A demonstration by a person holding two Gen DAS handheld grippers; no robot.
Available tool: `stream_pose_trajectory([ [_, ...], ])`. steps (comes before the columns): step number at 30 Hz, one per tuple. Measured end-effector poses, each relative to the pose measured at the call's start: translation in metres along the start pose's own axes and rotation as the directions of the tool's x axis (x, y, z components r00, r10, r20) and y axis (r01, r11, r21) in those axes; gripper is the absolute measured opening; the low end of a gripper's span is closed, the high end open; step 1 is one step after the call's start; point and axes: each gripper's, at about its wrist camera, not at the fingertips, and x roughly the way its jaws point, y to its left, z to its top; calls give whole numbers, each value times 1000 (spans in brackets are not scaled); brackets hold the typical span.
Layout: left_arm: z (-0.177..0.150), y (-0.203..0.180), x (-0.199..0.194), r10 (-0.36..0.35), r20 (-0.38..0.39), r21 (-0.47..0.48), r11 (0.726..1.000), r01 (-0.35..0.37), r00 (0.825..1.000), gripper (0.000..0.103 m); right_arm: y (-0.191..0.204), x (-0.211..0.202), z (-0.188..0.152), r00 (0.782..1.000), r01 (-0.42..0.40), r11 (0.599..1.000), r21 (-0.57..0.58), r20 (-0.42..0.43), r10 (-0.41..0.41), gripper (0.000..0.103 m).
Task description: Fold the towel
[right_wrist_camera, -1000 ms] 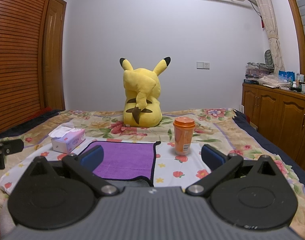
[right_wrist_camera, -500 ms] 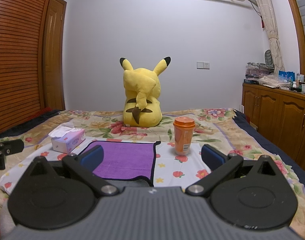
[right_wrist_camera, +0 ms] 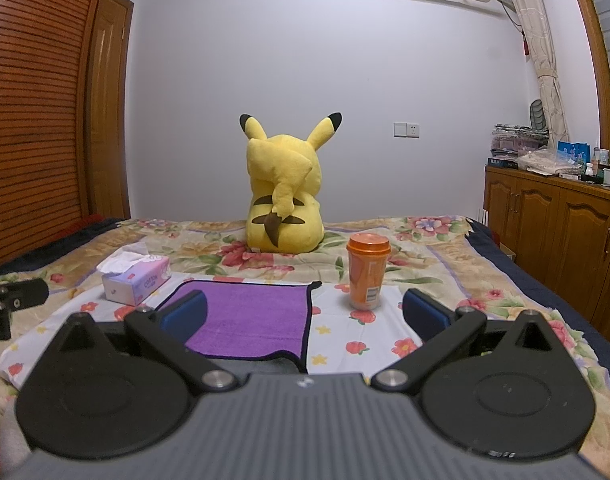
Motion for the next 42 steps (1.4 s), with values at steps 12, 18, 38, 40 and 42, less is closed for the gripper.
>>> stream_pose_trajectory([
  [12, 0, 5, 3, -4, -18, 3, 1000, 4, 1000, 103, -2, 0, -3, 1000, -4, 1000, 0, -8, 4, 103],
  [18, -5, 0, 13, -14, -55, 15, 1000, 15, 998, 103, 4, 8, -5, 999, -14, 1000, -28, -33, 13, 103],
  [38, -13, 4, 61, -35, -171, 25, 999, 40, 985, 103, 9, 53, -11, 985, -64, 996, -60, -167, 53, 103],
  [40, -12, 5, 67, -35, -178, 21, 999, 39, 983, 103, 9, 59, -11, 982, -73, 995, -62, -179, 61, 103],
  [42, -11, 7, 73, -34, -187, 14, 999, 37, 982, 103, 9, 64, -11, 979, -78, 995, -64, -192, 64, 103],
])
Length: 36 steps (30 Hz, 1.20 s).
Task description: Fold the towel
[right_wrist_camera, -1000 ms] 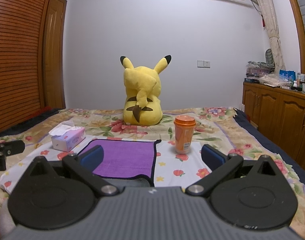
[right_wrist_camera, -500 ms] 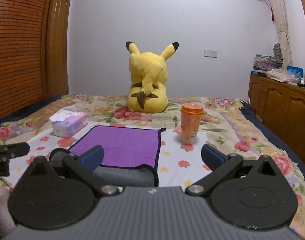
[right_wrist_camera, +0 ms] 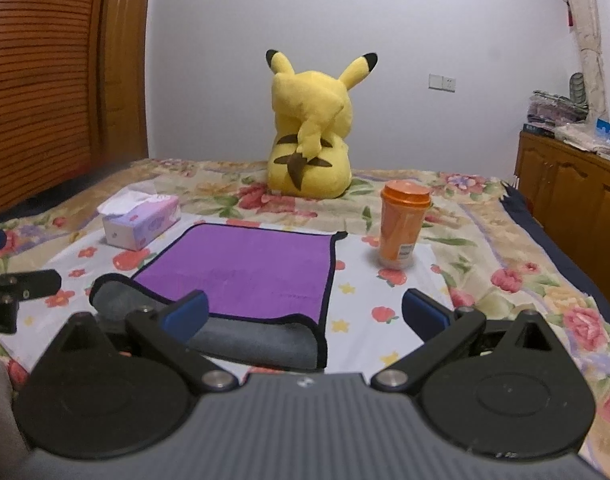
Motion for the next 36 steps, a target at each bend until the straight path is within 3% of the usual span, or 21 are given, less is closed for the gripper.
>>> stream_pose_trajectory([
  [10, 7, 14, 31, -2, -48, -29, 1000, 0, 999, 103, 0, 27, 2, 998, -37, 999, -22, -57, 36, 102],
  [13, 9, 18, 39, 1, -58, -21, 1000, -2, 998, 103, 0, 36, 3, 996, -46, 999, -29, -80, 43, 88],
  [22, 12, 30, 65, 10, -79, -12, 1000, -11, 997, 103, 0, 57, 7, 991, -77, 996, -34, -109, 73, 88],
  [36, 7, 40, 106, -51, -166, 8, 999, 53, 985, 103, -8, 89, 6, 982, -74, 997, -11, -176, 71, 87],
])
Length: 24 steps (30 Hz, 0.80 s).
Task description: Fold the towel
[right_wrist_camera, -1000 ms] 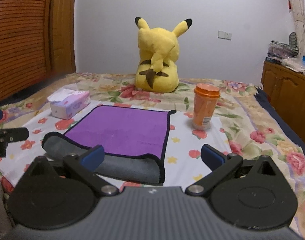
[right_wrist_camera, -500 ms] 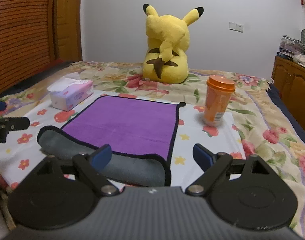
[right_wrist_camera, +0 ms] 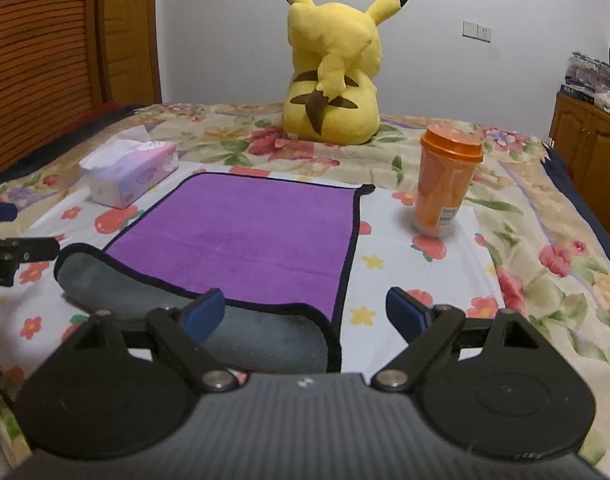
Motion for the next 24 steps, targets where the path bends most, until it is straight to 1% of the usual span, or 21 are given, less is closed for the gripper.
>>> stream_pose_trajectory([
  [3, -1, 2, 11, -10, -34, 2, 1000, 10, 999, 103, -2, 7, 0, 1000, -8, 1000, 8, -18, 8, 86],
  [6, -3, 3, 17, -16, -51, 5, 1000, 16, 999, 101, -3, 13, 0, 999, -11, 1000, 7, -33, 12, 86],
  [10, -2, 8, 23, -27, -70, -22, 999, 26, 997, 97, -5, 21, 0, 998, -23, 1000, 7, -54, 23, 85],
  [12, -2, 10, 27, -34, -83, -28, 999, 32, 996, 96, -5, 24, -1, 997, -31, 999, 6, -65, 32, 84],
  [14, -1, 12, 30, -23, -95, -22, 1000, 21, 995, 93, -5, 28, -2, 996, -35, 999, 5, -82, 35, 80],
  [18, -1, 20, 35, -30, -107, -45, 999, 25, 994, 88, -7, 34, -4, 993, -44, 999, 9, -106, 45, 77],
  [21, -1, 24, 38, -47, -117, -67, 997, 39, 992, 80, -9, 39, -7, 990, -50, 999, 17, -129, 52, 76],
  [23, -1, 26, 40, -64, -126, -79, 995, 54, 990, 70, -10, 42, -8, 988, -53, 998, 20, -143, 55, 74],
  [24, -2, 26, 41, -71, -131, -83, 995, 60, 989, 67, -10, 44, -8, 987, -55, 998, 22, -149, 58, 74],
])
